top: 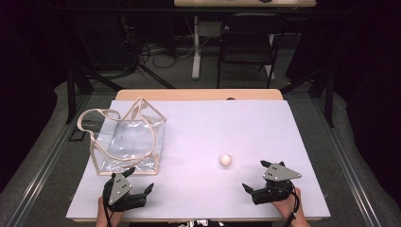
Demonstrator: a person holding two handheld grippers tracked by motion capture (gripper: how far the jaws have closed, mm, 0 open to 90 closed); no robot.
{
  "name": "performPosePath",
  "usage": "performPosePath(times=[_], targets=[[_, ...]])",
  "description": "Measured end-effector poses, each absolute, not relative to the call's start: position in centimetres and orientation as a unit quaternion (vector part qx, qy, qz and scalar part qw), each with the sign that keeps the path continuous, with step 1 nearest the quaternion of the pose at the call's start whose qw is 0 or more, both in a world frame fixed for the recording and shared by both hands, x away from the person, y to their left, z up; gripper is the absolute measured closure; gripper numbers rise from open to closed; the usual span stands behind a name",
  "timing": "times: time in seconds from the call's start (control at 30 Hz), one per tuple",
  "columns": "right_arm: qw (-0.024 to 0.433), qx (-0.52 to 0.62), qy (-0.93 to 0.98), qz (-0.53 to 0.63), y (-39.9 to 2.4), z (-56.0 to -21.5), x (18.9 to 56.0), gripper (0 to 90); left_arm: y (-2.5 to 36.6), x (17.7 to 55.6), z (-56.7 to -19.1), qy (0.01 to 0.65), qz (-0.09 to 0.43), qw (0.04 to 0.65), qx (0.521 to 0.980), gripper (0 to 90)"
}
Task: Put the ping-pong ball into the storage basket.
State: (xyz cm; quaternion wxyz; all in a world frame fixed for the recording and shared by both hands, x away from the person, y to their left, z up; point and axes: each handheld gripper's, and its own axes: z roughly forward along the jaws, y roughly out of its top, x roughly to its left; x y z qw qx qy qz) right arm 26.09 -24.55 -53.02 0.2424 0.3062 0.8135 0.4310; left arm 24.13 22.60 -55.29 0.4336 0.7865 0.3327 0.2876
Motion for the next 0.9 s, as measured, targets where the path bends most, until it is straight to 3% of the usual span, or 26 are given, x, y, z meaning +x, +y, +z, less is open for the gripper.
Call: performPosePath(times=[0.9], targets=[[0.228,0.303,0.826,0.417,-23.90,-52.44,26.76,0.0,22.71,24.03,-55.28,0.334,0.292,0.435,0.784,16.1]])
